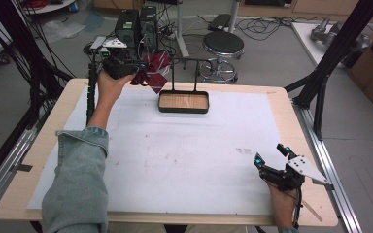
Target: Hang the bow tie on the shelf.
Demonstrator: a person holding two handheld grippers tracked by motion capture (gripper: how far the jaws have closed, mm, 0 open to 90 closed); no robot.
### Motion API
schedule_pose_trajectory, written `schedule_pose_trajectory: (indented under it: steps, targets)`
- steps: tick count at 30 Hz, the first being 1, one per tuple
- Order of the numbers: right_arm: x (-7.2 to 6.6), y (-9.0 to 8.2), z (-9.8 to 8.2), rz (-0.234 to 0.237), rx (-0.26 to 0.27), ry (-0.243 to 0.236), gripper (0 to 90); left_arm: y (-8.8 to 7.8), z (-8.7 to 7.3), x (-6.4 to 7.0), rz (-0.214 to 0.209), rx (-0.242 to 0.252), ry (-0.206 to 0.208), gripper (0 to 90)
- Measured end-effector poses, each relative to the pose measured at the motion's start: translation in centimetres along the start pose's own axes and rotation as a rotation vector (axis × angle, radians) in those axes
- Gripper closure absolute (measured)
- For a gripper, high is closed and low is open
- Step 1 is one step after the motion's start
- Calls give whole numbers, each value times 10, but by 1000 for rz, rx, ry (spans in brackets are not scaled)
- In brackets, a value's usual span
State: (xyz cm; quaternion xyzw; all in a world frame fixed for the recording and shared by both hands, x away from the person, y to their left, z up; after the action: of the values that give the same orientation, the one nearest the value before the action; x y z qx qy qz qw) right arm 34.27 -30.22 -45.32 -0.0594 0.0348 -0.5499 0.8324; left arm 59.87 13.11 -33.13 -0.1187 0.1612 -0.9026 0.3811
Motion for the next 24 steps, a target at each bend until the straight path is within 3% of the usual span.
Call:
schedule_pose_trajectory:
  steps: [9,16,24]
  targets:
    - [0,0,0,4,-1,-1,108,17,-12,1,29,-27,7,739]
    - [-1,1,0,8,-2,-2,108,26,-18,1,46,-15,3,738]
    - [-1,1,0,13,-2,-1,108,39,-26,0,95,6,1,737]
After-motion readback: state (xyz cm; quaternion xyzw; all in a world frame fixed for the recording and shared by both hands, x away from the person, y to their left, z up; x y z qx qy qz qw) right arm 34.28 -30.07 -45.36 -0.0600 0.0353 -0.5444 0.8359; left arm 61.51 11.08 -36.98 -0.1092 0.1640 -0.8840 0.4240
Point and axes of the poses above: each handheld gripper's, and its own axes: y roughly forward along the jaws, z roughly out of its top, x roughly to its right, the point moved 9 cm from there along y, roughly forward along the jaws, and after that the axes turned 1 degree about -y, right-handed, at the moved point
